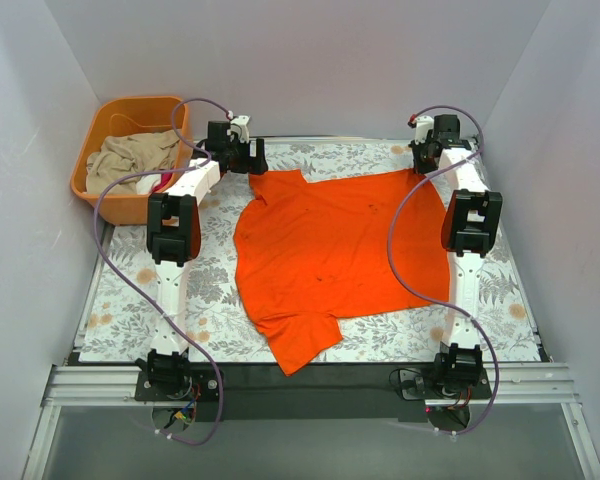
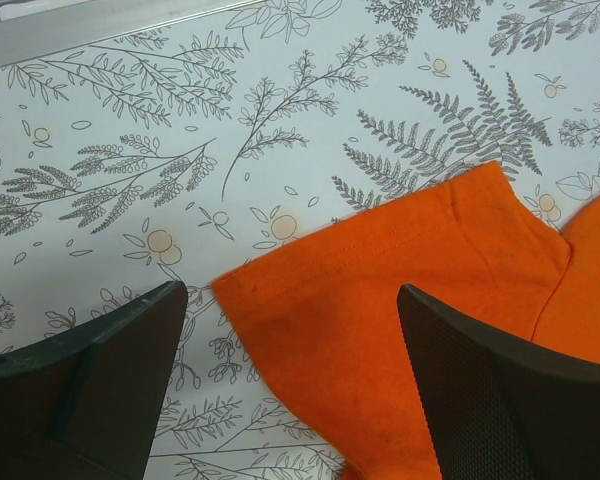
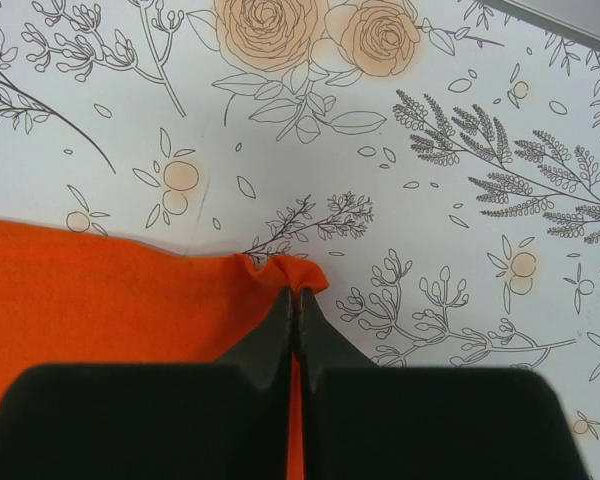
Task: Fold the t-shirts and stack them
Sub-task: Fold the tshirt
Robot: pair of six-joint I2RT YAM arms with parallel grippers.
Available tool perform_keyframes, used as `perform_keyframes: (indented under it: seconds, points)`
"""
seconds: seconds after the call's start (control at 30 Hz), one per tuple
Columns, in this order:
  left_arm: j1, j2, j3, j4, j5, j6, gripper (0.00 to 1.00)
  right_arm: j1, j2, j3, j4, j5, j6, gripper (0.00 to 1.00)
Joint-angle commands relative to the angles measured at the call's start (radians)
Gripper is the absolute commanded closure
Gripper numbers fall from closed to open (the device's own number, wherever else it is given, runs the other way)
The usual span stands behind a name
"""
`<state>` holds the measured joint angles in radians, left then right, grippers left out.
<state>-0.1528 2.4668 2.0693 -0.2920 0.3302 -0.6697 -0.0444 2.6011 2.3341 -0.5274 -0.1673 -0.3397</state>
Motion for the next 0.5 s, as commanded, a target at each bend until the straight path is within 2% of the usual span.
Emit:
perform_keyframes:
  seconds: [0.0, 0.3, 0.47]
  points:
    - [-0.004, 0.000, 0.041, -0.025, -0.022, 0.015, 0.21, 0.001, 0.008, 0.018, -0.022, 0.002, -0.012, 0.99]
    - [-0.045, 0.060, 0.072, -0.056, -0.169, 0.128, 0.23, 0.002, -0.030, -0.051, 0.023, -0.024, -0.024, 0.99]
    - [-0.053, 0.086, 0.080, -0.075, -0.194, 0.136, 0.32, 0.001, -0.053, -0.081, 0.049, -0.025, -0.025, 0.99]
